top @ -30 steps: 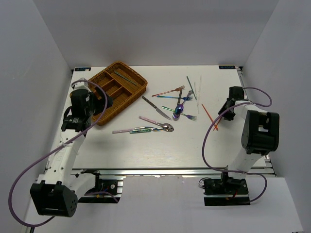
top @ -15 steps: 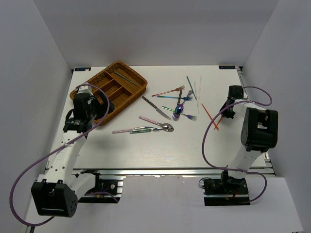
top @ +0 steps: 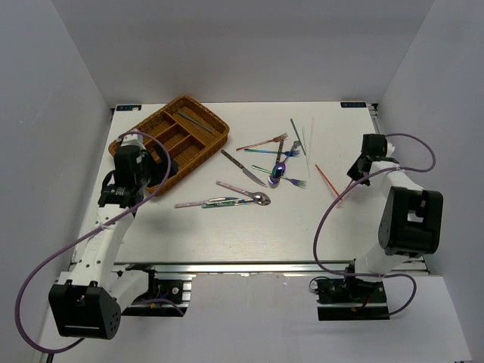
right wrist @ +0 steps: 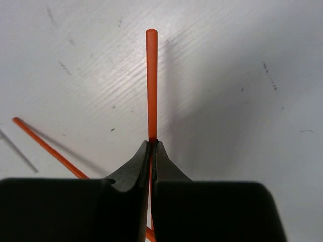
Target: Sort the eating utensils into containers
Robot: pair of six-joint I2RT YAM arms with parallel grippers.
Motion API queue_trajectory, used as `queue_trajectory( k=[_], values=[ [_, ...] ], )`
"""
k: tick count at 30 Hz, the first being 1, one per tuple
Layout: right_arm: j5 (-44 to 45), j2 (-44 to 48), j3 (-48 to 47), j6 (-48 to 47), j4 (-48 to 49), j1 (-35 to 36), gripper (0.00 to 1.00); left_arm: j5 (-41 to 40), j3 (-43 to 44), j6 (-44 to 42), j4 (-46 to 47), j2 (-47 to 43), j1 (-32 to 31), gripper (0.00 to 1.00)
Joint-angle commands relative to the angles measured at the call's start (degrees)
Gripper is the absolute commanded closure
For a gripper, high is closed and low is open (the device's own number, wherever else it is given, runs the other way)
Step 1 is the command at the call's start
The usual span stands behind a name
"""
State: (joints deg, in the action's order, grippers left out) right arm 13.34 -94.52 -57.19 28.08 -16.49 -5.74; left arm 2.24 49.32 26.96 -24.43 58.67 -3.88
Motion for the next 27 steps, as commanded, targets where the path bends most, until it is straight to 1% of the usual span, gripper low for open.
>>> queue_trajectory(
  k=[1,6,9,12,14,15,16,17,18,19,20,21,22,23,24,27],
  values=[
    [4.5,7.0,0.0,-2.2,0.1,1.5,1.00,1.1,0.4,-0.2,0.6,-0.7,-0.3,0.02],
    [8.7,11.3,-0.1,-4.5,-1.2,4.3,1.00,2.7,0.9,0.9,1.3,-0.7,-0.2,0.02],
    [9.0,12.6,-1.0,-5.6,-2.9,5.6,1.00,4.0,1.3,1.7,1.7,-0.5,-0.3,0.02],
    [9.2,15.4,-1.2,-6.0,-3.6,10.6,1.00,5.4,1.7,2.6,2.4,-0.3,-0.3,0.02],
    [3.8,17.3,-0.4,-6.5,-1.3,13.1,1.00,10.0,1.6,3.9,4.2,-0.1,-0.3,0.02],
    [-6.0,19.1,0.1,-6.5,0.1,13.7,1.00,12.7,1.3,4.7,7.5,0.1,-0.2,0.02],
    [-10.9,20.1,1.4,-6.0,1.9,14.6,1.00,20.6,-0.1,7.6,10.5,0.4,-0.3,0.02],
    [-14.2,20.9,2.0,-4.9,3.3,17.1,1.00,25.0,-1.2,9.9,14.2,0.6,-0.3,0.02],
    [-21.4,22.7,2.9,-3.3,7.6,18.6,1.00,29.1,-2.5,12.9,22.8,0.8,-0.5,0.02],
    [-24.8,23.6,3.7,-2.2,10.0,19.9,1.00,32.7,-5.8,19.9,30.2,1.0,-0.9,0.02],
    [-27.5,24.2,5.1,-0.9,12.0,22.4,1.00,37.3,-7.3,23.4,35.9,0.8,-1.7,0.02],
    [-32.9,25.0,5.9,1.3,16.8,23.8,1.00,38.2,-8.3,28.4,45.0,0.7,-3.2,0.02],
    [-35.4,25.2,6.6,2.5,19.7,25.2,1.00,38.8,-9.0,29.9,48.6,0.7,-4.4,0.02],
    [-36.8,25.3,6.9,3.6,21.3,26.6,1.00,38.9,-9.2,30.6,50.8,0.7,-5.5,0.02],
    [-39.5,25.1,7.3,4.4,24.8,29.5,1.00,38.6,-9.0,30.6,52.8,0.9,-8.3,0.02],
    [-41.9,24.7,6.8,6.7,28.5,35.3,1.00,36.6,-8.0,30.0,54.2,2.2,-13.3,0.02]
  ],
)
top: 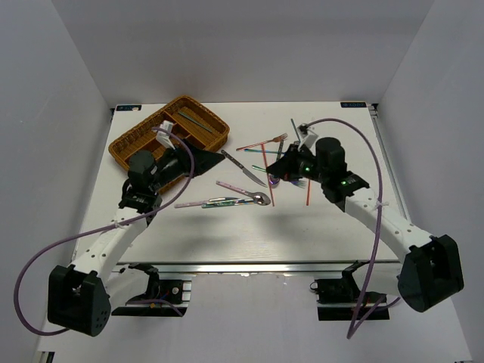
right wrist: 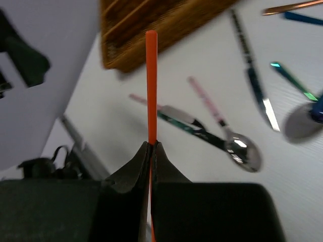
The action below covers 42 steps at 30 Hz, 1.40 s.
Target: Sort the eating utensils into containers
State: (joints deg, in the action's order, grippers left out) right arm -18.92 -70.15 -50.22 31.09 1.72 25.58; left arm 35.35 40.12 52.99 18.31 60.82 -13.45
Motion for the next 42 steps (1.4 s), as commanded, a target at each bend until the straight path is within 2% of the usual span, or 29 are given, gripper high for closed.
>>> queue_trajectory(
  k=[1,5,10,13,17,20,21,23,25,26,27,28,30,31,32,34,35,36,38,39,42],
  values=[
    [-9.8,0.4,-0.5,4.1,11.9,5.3,1.00,2.7,1.4,3.0,11.0,0.4,-4.5,0.02],
    [-8.8,-0.2,-2.4,5.5,13.5,10.1,1.00,-3.3,1.9,-2.4,3.1,0.2,-5.5,0.02],
    [-8.3,-2.6,-5.4,5.9,14.5,15.1,1.00,-3.8,1.0,-1.9,4.6,0.8,-5.9,0.05],
    [-8.2,-4.6,-7.1,6.1,15.4,17.1,1.00,-3.2,0.9,-1.3,6.1,1.3,-6.1,0.13],
    [-6.9,-7.5,-9.6,6.2,14.8,18.7,1.00,-2.7,1.2,-2.0,5.2,1.8,-6.2,0.17],
    [-6.7,-9.3,-11.7,5.9,14.6,19.9,1.00,-2.7,0.7,-2.0,5.4,2.0,-6.2,0.42],
    [-6.6,-9.6,-12.0,5.9,14.7,20.3,1.00,-2.7,0.7,-2.0,5.4,2.2,-6.2,0.71],
    [-5.3,-10.0,-12.7,5.8,14.6,20.2,1.00,-2.5,0.9,-2.2,4.8,3.2,-6.2,0.97],
    [-2.5,-9.9,-13.4,4.5,12.8,20.1,1.00,-3.7,1.9,-2.5,3.2,3.7,-6.2,1.00],
    [-1.1,-9.7,-13.4,3.5,11.7,20.0,0.94,-5.1,2.3,-3.2,2.0,4.0,-6.2,1.00],
    [4.3,-8.1,-13.0,1.7,7.8,19.6,0.58,-11.1,4.5,-5.0,-3.3,4.3,-6.1,1.00],
    [8.4,-7.0,-13.0,1.3,5.0,19.2,0.43,-15.6,6.6,-5.0,-7.2,4.7,-6.1,1.00],
    [18.0,-4.0,-9.9,1.9,-2.8,16.6,0.28,-26.7,12.0,-8.6,-16.0,8.5,-6.1,1.00],
    [27.4,-0.5,-8.4,4.0,-5.4,15.5,0.22,-32.0,14.8,-9.2,-22.7,10.7,-5.4,1.00],
    [30.1,1.5,-4.8,4.9,-6.8,14.2,0.21,-40.2,19.9,-9.9,-24.0,15.6,-4.7,1.00],
    [33.1,6.6,-1.6,5.8,-9.3,10.4,0.19,-43.9,24.8,-10.1,-25.2,21.6,-1.7,1.00],
    [32.5,8.2,-0.2,5.3,-9.4,9.5,0.19,-45.1,30.4,-9.9,-25.2,24.8,-0.5,1.00],
    [32.1,9.6,1.9,4.4,-9.4,8.3,0.19,-45.5,33.5,-9.8,-25.2,31.2,1.6,1.00],
    [32.1,12.3,2.7,2.1,-12.0,7.6,0.18,-45.4,39.4,-8.1,-24.1,37.6,3.6,1.00],
    [32.4,13.4,2.8,1.6,-13.5,7.3,0.18,-43.8,45.4,-7.6,-23.7,44.0,5.3,1.00],
    [31.2,15.5,4.6,-0.2,-15.9,7.1,0.18,-43.5,57.1,-6.6,-22.9,52.6,7.4,1.00]
  ],
)
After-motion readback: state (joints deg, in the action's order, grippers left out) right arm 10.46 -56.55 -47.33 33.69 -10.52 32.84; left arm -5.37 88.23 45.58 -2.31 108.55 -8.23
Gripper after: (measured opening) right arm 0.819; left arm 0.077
